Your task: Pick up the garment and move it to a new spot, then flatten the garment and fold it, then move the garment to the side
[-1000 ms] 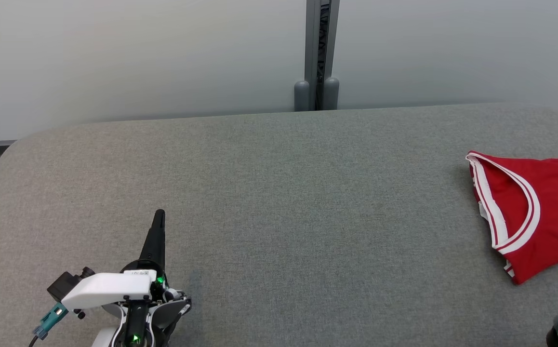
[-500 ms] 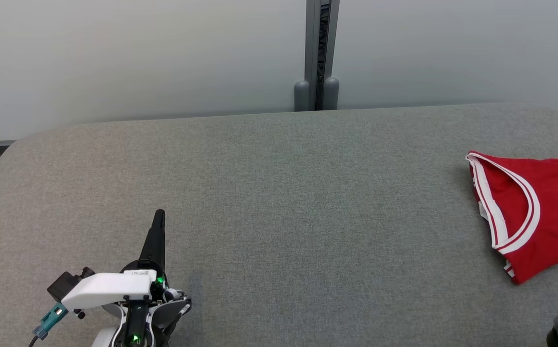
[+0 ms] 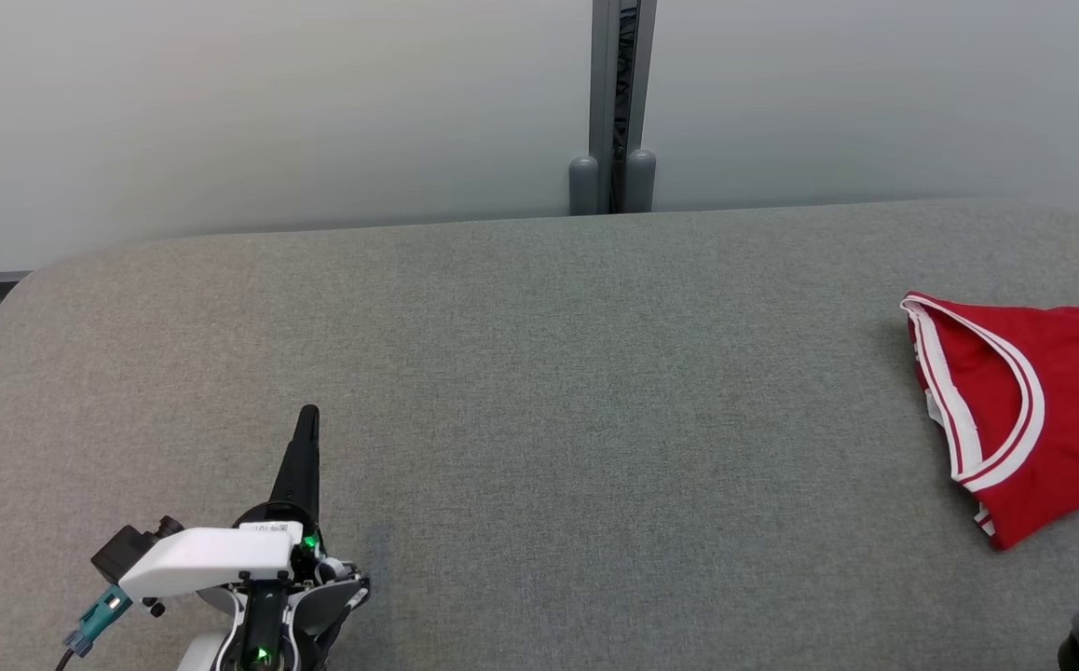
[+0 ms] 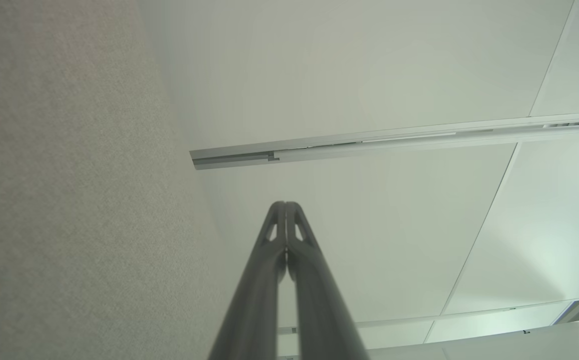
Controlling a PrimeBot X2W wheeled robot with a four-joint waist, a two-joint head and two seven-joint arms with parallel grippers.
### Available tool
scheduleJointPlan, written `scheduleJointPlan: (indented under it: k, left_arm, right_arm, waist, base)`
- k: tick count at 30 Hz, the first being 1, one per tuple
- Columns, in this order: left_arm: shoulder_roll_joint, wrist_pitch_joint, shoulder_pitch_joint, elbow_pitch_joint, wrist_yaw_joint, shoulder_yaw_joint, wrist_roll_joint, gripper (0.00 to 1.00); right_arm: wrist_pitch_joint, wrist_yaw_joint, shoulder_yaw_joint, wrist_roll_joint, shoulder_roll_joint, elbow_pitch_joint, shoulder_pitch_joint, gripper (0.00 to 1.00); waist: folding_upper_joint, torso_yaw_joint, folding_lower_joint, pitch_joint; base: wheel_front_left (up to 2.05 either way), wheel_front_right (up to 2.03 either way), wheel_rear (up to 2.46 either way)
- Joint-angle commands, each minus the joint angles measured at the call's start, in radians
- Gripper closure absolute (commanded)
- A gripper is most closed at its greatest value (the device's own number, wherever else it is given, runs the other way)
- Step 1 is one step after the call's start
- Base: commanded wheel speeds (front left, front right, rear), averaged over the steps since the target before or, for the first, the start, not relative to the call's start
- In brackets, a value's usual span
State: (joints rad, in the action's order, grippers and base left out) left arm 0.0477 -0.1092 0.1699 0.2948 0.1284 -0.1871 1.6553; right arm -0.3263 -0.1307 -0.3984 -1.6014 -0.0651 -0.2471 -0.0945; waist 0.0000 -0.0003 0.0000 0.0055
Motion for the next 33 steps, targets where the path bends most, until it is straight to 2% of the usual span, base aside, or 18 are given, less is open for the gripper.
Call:
scheduleJointPlan:
  k: [1, 33]
  left_arm:
    - [0.005, -0.001, 0.007, -0.001, 0.005, 0.000, 0.001, 1.00]
    - [0.005, -0.001, 0.007, -0.001, 0.004, 0.000, 0.001, 1.00]
  right_arm:
    - [-0.004, 0.000, -0.002, 0.004, -0.001, -0.005, -0.011, 1.00]
    - [-0.010, 0.000, -0.007, 0.008, 0.003, -0.005, -0.013, 1.00]
  waist:
    - [0.0000, 0.000, 0.0000, 0.000]
    - [0.0000, 0.000, 0.0000, 0.000]
  base:
    - [0.00, 0.00, 0.00]
    - [0.00, 0.00, 0.00]
